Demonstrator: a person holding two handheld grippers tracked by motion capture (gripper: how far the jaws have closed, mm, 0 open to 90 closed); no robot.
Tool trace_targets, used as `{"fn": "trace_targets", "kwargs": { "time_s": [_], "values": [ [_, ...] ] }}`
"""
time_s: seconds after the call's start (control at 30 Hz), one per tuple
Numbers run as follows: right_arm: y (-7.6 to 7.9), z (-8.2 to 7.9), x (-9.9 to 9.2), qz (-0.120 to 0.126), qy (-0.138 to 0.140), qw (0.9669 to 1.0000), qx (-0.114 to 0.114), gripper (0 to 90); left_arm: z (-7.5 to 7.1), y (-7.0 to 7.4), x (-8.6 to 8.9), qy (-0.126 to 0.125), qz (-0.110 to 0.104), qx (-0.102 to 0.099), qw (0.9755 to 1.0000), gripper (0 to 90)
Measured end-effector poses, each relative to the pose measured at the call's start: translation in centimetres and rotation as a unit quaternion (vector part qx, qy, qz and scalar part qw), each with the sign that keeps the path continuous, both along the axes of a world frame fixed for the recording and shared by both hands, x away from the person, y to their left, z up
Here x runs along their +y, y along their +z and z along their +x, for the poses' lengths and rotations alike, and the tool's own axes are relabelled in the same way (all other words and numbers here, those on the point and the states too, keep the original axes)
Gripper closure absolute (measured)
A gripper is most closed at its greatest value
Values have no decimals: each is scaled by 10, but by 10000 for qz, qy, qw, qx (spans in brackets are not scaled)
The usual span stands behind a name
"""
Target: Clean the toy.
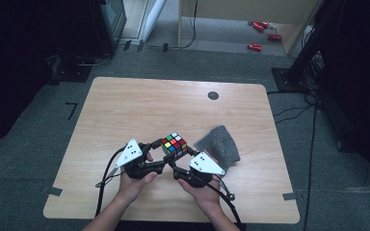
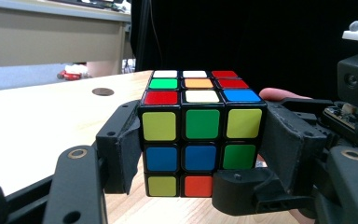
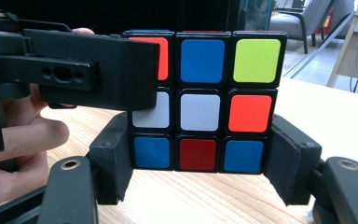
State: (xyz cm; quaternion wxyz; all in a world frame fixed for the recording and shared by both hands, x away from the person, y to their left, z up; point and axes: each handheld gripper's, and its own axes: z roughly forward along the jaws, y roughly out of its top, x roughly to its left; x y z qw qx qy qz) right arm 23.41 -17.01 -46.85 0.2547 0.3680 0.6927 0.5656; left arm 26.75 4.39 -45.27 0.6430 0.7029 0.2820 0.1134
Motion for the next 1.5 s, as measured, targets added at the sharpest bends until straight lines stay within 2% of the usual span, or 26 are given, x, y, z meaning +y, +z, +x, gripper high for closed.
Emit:
{"fn": "trace_targets", "kwargs": {
  "time_s": [0.13,0.2,0.37,0.43,0.53,0.6,0.67,0.73,0.8,0.87,0.9,1.03,1.1,1.2,1.23,1.3,1.37,1.47,1.5],
  "values": [
    [0,0,0,-112,-42,9999,-13,345,4,-2,2,-98,-42,119,9999,342],
    [1,-1,1,-227,-82,9997,-49,346,4,-2,2,-121,-15,112,9999,340],
    [3,1,-2,-309,-28,9995,-17,348,5,0,4,-127,-27,42,9999,327],
    [3,2,-4,-368,-79,9993,62,348,6,3,8,-99,-145,18,9998,303],
    [1,9,-14,-325,-129,9988,338,349,9,6,15,-1,-230,-18,9997,271],
    [3,14,-21,-254,-46,9981,560,348,12,6,21,69,-152,-82,9998,248],
    [6,17,-26,-222,12,9975,671,348,14,4,23,76,13,-124,9999,224],
    [10,20,-32,-213,51,9968,764,348,17,1,24,-3,329,-140,9994,221],
    [15,21,-37,-200,93,9962,844,348,17,-3,21,-77,632,-213,9977,201],
    [20,21,-40,-216,166,9955,903,348,16,-7,17,-113,927,-320,9951,185],
    [22,21,-40,-220,192,9952,932,348,15,-9,14,-127,1109,-406,9929,185],
    [27,20,-38,-252,308,9926,1144,348,10,-14,5,-171,1531,-742,9853,185],
    [28,18,-36,-299,333,9917,1204,348,8,-17,1,-166,1719,-972,9802,190],
    [28,17,-34,-314,371,9911,1238,348,6,-21,-3,-101,1971,-1215,9728,208],
    [29,17,-33,-309,384,9908,1262,348,5,-22,-4,-101,2031,-1294,9705,213],
    [29,17,-33,-299,404,9903,1298,348,4,-26,-6,-70,2168,-1556,9637,222],
    [29,17,-32,-278,403,9898,1335,348,3,-28,-7,-54,2257,-1755,9582,229],
    [28,17,-31,-290,437,9888,1396,348,3,-31,-9,-33,2344,-1999,9513,235],
    [27,17,-30,-312,456,9884,1413,348,3,-32,-9,-19,2371,-2041,9498,236]
  ]
}}
